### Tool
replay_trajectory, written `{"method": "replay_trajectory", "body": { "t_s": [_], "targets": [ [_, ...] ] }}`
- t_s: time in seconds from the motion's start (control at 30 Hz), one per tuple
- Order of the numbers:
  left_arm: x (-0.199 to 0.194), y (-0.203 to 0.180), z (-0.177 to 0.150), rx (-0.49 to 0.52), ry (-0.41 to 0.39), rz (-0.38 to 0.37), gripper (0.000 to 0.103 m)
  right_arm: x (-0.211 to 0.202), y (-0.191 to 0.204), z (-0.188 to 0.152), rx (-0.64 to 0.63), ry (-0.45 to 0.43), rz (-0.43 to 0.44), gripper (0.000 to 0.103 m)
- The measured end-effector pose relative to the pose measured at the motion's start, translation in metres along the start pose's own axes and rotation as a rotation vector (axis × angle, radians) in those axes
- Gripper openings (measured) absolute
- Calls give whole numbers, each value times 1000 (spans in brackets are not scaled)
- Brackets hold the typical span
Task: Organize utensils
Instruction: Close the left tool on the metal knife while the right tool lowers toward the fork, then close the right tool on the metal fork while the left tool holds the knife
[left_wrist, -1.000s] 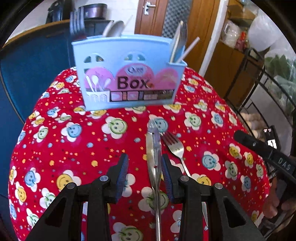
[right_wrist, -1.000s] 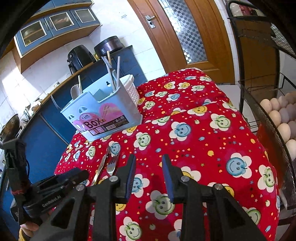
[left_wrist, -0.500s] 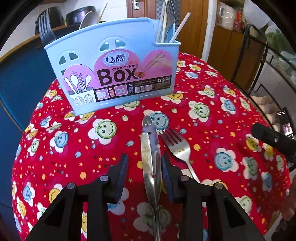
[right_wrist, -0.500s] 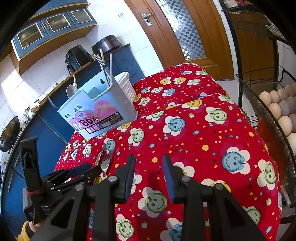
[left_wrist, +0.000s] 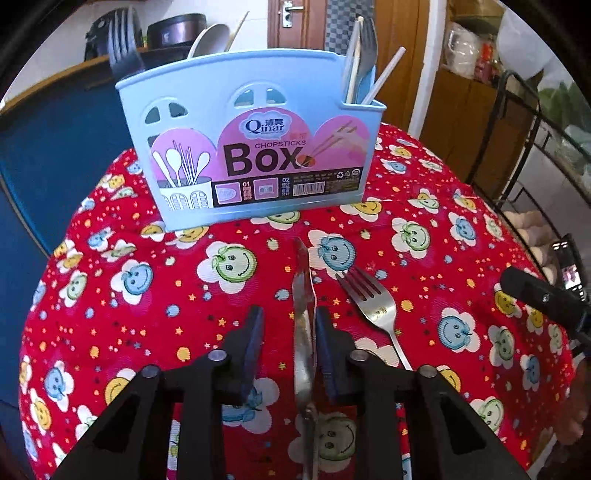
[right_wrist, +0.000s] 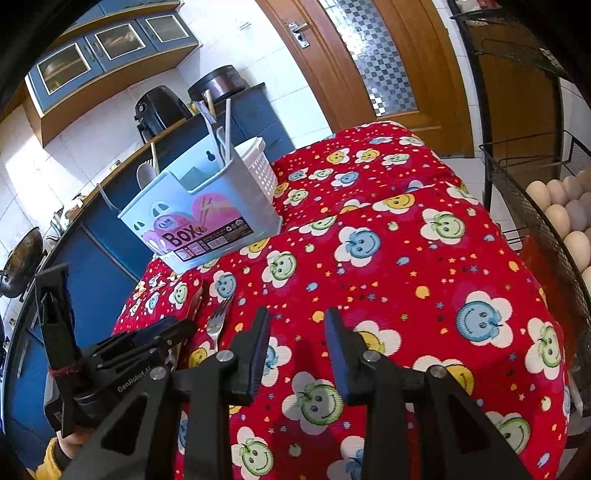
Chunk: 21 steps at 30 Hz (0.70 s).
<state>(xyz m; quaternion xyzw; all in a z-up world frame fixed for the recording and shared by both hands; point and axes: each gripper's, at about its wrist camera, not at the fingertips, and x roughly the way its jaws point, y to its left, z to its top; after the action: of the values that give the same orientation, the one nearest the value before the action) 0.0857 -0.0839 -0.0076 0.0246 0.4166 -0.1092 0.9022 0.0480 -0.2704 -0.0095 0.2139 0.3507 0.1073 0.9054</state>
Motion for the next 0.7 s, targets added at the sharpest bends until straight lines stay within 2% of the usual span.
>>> {"method": "replay_trajectory", "body": {
  "t_s": [0.17, 0.27, 0.6, 0.7],
  "targets": [
    [5, -1, 2, -1, 27, -75, 6, 7, 6, 0, -10, 26, 14, 33],
    [8, -1, 5, -9, 43, -92, 5, 10, 10, 0, -19, 41, 20, 33],
    [6, 44, 1, -217, 45, -206, 2, 34, 32, 5, -69, 142, 62, 33],
    [4, 56, -3, -248, 37, -217, 2, 45, 41, 7, -87, 182, 78, 33]
  ]
}}
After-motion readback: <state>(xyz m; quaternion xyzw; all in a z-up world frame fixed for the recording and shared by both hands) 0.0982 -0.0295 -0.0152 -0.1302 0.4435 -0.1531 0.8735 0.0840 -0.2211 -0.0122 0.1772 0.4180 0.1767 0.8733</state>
